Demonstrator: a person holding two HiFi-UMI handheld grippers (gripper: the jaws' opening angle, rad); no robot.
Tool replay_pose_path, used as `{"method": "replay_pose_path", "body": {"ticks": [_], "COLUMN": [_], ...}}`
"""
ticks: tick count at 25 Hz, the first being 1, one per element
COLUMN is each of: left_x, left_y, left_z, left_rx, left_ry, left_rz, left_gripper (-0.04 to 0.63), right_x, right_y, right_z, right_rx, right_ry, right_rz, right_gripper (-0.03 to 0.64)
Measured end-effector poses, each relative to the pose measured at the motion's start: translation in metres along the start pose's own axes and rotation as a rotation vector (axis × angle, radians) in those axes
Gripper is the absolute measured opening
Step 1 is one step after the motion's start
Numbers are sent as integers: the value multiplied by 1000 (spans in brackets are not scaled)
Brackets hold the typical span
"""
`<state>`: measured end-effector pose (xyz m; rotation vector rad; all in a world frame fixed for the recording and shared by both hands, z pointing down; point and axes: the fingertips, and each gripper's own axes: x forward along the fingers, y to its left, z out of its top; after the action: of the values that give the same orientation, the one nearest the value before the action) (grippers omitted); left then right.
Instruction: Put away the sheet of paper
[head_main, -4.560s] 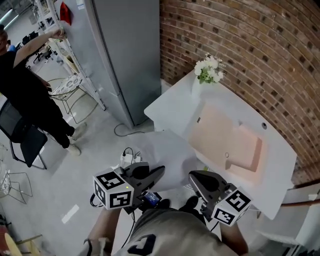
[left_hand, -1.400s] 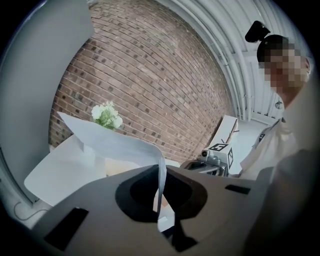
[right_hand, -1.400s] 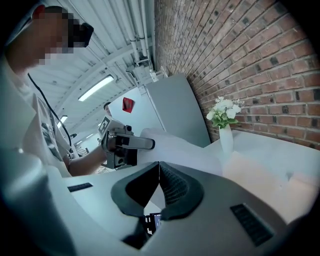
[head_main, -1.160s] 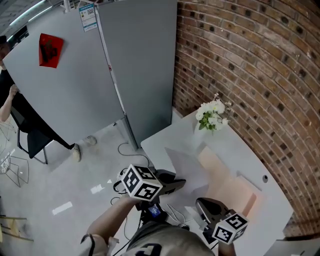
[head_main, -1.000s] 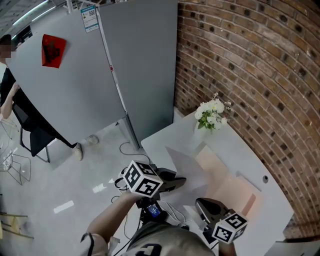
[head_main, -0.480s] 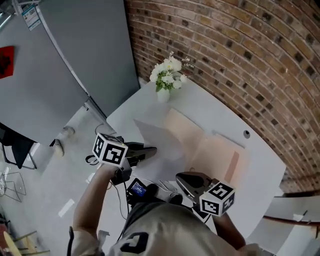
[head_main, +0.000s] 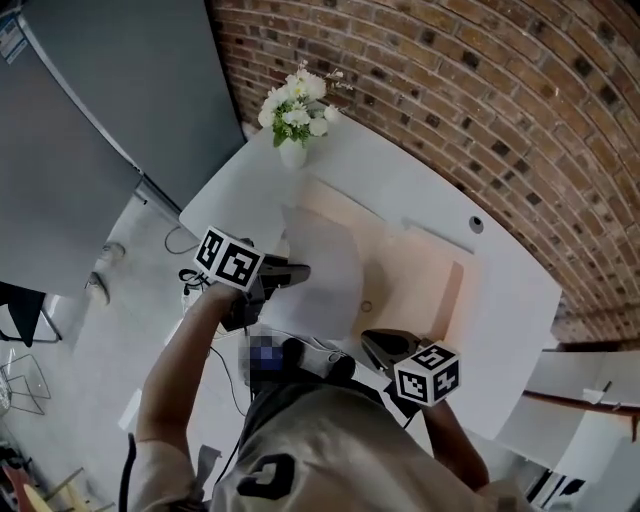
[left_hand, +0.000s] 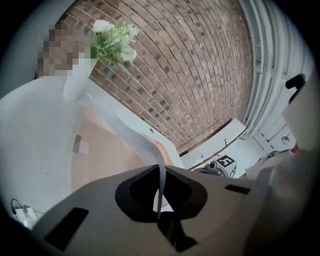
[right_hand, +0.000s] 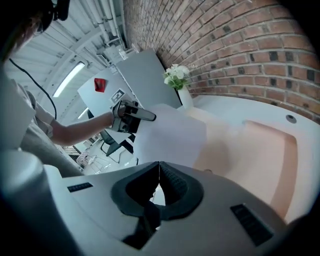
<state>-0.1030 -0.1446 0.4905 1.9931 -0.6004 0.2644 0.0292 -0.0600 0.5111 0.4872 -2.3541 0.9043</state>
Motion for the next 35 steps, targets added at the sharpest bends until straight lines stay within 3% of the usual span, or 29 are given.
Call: {"method": "replay_pose_path", "body": {"ticks": [14, 23, 35], "left_x": [58, 79, 94], "left_y": [48, 61, 80], "left_z": [0, -14, -8], "left_rx": [-89, -145, -132], "left_ry": [109, 175, 166], "left_rz": [58, 86, 149], "left_gripper": [14, 14, 14], "right_x": [-16, -10, -11], "right_y": [-88, -95, -96], "right_z": [-81, -97, -98], "right_rx": [162, 206, 221], "right_ry": [118, 134, 130], "right_rz": [-313, -322, -307], "right_gripper": [23, 23, 23]}}
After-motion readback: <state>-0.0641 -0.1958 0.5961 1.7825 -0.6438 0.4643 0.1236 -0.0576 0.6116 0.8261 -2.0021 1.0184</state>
